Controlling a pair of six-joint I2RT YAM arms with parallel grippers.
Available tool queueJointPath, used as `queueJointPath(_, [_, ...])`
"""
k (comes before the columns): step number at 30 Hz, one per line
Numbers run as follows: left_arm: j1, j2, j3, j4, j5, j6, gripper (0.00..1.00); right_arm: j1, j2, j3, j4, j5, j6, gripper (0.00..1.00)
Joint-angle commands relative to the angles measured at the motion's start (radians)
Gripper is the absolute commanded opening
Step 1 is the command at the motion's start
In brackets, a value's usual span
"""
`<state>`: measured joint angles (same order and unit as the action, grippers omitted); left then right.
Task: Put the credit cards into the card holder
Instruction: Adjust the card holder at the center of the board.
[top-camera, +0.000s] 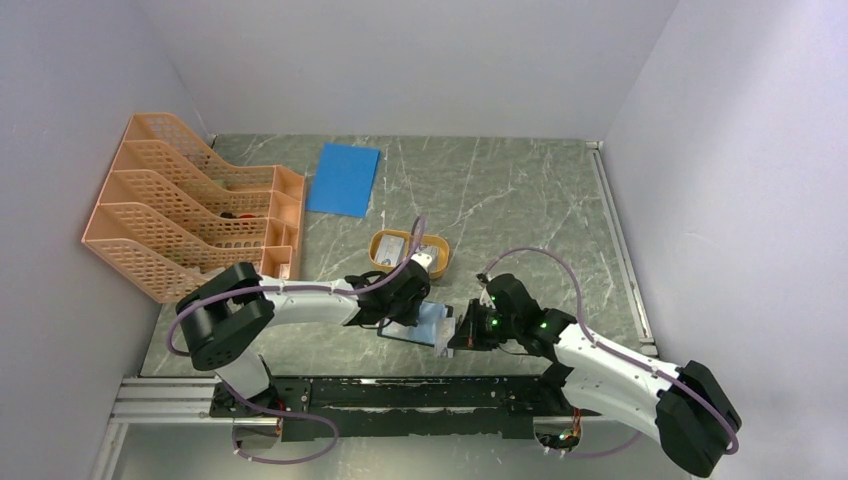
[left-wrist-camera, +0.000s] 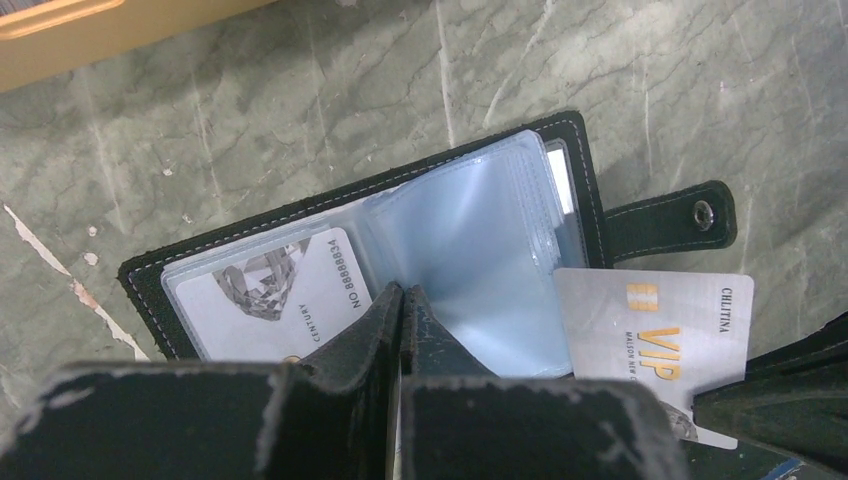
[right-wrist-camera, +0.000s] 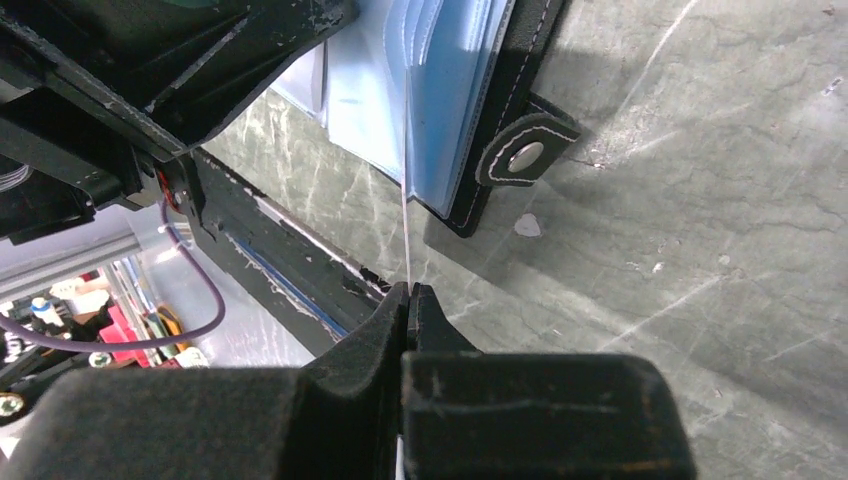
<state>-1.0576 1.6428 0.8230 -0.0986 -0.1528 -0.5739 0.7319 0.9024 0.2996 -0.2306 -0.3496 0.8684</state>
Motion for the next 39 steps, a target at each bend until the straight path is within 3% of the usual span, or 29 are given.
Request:
queueJointPath(1, [-0.003, -0.003, -0.052, -0.045, -0.037, -0.044, 0.05, -0.010, -0.033, 0.029, -0.050, 0.046, -0.033, 0.00])
queueJointPath(11, [-0.003, -0.057, -0.108, -0.038, -0.065, -0.189, 0.05, -0.010, -0.075, 0.048, -0.088, 0.055, -0.074, 0.00])
queueJointPath(25, [-0.002, -0.058, -0.098, -0.045, -0.053, -0.186, 0.05, -0.010, 0.040, 0.093, -0.039, -0.100, -0.182, 0.00])
queueJointPath(39, [-0.002, -0.062, -0.099, -0.054, -0.060, -0.176, 0.05, -0.020, 0.099, 0.073, 0.015, -0.073, -0.148, 0.00])
